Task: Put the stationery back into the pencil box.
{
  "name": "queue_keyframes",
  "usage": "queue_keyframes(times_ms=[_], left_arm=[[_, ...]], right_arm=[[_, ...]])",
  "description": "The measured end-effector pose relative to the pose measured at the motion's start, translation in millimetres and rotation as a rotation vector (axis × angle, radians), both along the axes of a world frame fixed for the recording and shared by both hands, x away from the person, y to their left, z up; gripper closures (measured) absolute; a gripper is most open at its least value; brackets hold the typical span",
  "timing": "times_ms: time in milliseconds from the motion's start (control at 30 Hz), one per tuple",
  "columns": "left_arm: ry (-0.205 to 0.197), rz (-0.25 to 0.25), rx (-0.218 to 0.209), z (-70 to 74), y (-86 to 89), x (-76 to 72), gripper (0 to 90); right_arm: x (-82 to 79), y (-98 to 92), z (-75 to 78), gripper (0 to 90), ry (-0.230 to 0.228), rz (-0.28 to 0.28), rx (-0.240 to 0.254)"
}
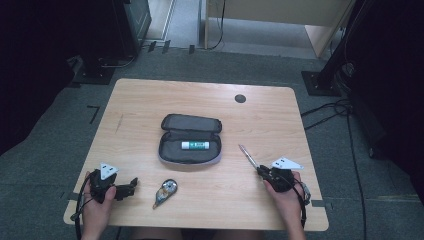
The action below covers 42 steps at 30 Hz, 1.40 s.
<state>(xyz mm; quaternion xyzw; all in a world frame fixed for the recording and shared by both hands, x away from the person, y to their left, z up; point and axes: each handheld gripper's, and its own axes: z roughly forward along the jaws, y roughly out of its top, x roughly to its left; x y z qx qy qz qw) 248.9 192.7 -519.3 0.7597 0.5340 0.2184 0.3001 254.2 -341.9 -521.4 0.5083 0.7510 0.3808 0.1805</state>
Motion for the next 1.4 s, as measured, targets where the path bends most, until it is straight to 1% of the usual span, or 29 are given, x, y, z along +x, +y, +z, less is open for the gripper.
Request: queue_keyframes(times_ms=[67, 200, 333, 400, 433, 467, 567, 600, 667, 700, 800, 900, 1000, 1167, 1400], left_arm=[[0.000, 0.000, 0.000, 0.0, 0.0, 0.0, 2.1], [0.000, 0.000, 0.000, 0.0, 0.0, 0.0, 2.1], [0.000, 0.000, 0.000, 0.0, 0.0, 0.0, 2.1], [0.000, 0.000, 0.000, 0.0, 0.0, 0.0, 2.1], [0.000, 0.000, 0.000, 0.0, 0.0, 0.0, 2.1], [0.000, 0.000, 0.000, 0.0, 0.0, 0.0, 2.1], [0.000, -0.001, -0.001, 0.0, 0.1, 0.1, 2.1], [0.000, 0.000, 0.000, 0.0, 0.1, 0.1, 2.1], [0.000, -0.001, -0.001, 0.0, 0.1, 0.1, 2.1], [0.000, 0.000, 0.000, 0.0, 0.0, 0.1, 2.1], [0.000, 0.000, -0.001, 0.0, 0.1, 0.1, 2.1], [0.000, -0.001, -0.001, 0.0, 0.1, 0.1, 2.1], [0.000, -0.001, -0.001, 0.1, 0.1, 0.1, 2.1], [0.000, 0.000, -0.001, 0.0, 0.1, 0.1, 2.1], [0.000, 0.000, -0.001, 0.0, 0.1, 0.1, 2.1]], right_arm=[[0.3, 2.8, 0.1, 80.0, -0.002, -0.016, -0.006], [0.2, 8.6, 1.0, 81.0, 0.000, -0.028, -0.024], [1.5, 6.8, 1.8, 81.4, 0.023, -0.050, 0.014], [1.2, 4.9, 3.2, 81.4, 0.025, -0.072, 0.026], [0.7, 4.3, 4.7, 81.4, 0.021, -0.079, 0.034], [0.5, 3.9, 6.7, 81.5, 0.010, -0.079, 0.033], [-0.5, 7.1, 15.5, 81.4, 0.001, -0.072, 0.032], [-0.2, 8.2, 18.6, 81.5, -0.008, -0.063, 0.027], [0.2, 11.4, 27.0, 81.5, -0.015, -0.055, 0.035], [0.9, 12.0, 29.6, 81.4, -0.027, -0.049, 0.031], [1.9, 16.0, 41.2, 81.4, -0.044, -0.039, 0.046], [3.9, 22.7, 55.1, 81.4, -0.068, -0.017, 0.058], [7.3, 32.4, 66.5, 81.4, -0.085, 0.010, 0.056], [15.8, 54.7, 80.4, 81.4, -0.101, 0.067, 0.058], [31.8, 93.5, 89.6, 81.4, -0.109, 0.153, 0.048]])
